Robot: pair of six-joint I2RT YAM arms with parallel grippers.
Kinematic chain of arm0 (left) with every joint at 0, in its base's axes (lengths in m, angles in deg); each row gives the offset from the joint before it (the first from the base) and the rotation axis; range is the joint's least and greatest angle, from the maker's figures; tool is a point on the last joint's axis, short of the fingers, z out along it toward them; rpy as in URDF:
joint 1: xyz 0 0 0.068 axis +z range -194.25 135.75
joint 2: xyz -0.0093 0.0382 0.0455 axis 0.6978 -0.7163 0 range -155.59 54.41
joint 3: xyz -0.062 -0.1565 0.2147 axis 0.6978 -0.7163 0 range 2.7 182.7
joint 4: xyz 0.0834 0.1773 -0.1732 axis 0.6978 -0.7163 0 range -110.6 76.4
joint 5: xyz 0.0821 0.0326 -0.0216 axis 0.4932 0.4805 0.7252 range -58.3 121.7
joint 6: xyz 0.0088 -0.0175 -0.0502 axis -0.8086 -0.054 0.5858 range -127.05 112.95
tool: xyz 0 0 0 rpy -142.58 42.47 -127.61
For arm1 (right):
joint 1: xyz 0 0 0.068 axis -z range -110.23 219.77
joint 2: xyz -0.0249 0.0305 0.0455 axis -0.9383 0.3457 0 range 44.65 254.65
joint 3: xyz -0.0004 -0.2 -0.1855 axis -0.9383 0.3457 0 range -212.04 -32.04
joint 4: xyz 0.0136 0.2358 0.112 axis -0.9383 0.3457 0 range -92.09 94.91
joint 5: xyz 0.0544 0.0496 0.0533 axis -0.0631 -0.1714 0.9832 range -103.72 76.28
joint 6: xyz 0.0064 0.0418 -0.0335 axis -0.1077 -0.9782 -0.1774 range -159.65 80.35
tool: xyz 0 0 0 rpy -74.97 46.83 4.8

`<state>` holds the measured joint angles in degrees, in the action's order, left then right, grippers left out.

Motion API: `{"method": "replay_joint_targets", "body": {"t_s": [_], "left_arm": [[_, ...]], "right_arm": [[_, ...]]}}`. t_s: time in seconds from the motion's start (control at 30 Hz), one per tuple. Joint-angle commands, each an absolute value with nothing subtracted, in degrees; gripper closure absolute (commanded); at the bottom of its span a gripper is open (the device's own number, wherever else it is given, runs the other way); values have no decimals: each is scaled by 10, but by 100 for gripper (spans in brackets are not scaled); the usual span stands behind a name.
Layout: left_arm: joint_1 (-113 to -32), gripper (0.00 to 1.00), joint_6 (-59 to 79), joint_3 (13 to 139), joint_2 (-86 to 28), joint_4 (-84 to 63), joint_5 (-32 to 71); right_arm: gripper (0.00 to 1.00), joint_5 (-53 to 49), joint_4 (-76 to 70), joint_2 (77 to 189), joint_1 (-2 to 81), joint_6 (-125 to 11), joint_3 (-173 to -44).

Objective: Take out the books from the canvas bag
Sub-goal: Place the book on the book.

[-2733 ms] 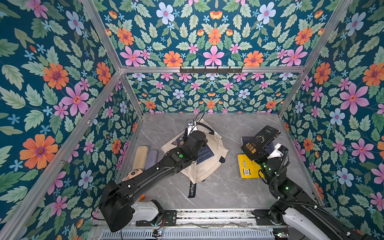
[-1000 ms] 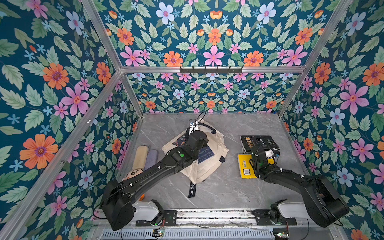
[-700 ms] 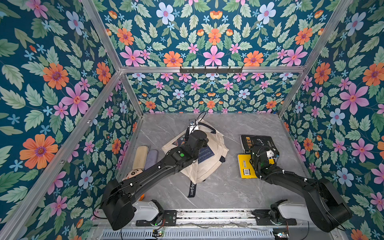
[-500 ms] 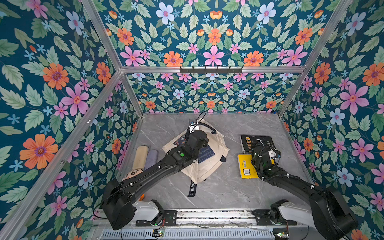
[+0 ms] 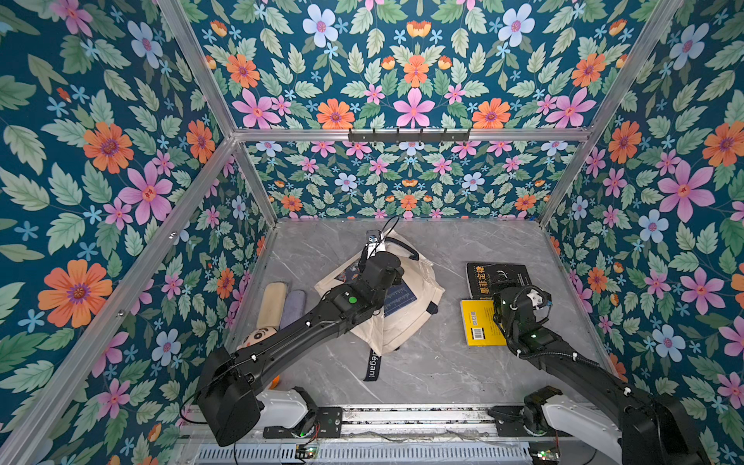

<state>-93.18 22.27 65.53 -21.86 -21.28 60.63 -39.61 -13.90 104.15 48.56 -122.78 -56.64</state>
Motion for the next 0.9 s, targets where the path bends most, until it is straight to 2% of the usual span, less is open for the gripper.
{"method": "replay_joint_targets", "body": {"t_s": [0.0,0.37,0.63,0.67,0.73,0.87], "left_arm": [[-931,100,218,660,-217,-211,604],[-931,100,216,661,-214,-211,604],[-931,100,214,662,-215,-212,601],[-931,100,213,662,-214,-212,601],[-931,100,214,663,-215,-212,599],[-931,100,210,664,-214,-210,585]], "right_arm": [[13,-389,-142,1059,485,-1223,-572],[14,-348,-199,1157,515,-1224,-593],[14,-323,-213,1156,528,-1211,-595],[13,-322,-209,1145,528,-1206,-592],[1,-318,-189,1118,528,-1186,-594],[1,-297,-172,1073,523,-1128,-602]]}}
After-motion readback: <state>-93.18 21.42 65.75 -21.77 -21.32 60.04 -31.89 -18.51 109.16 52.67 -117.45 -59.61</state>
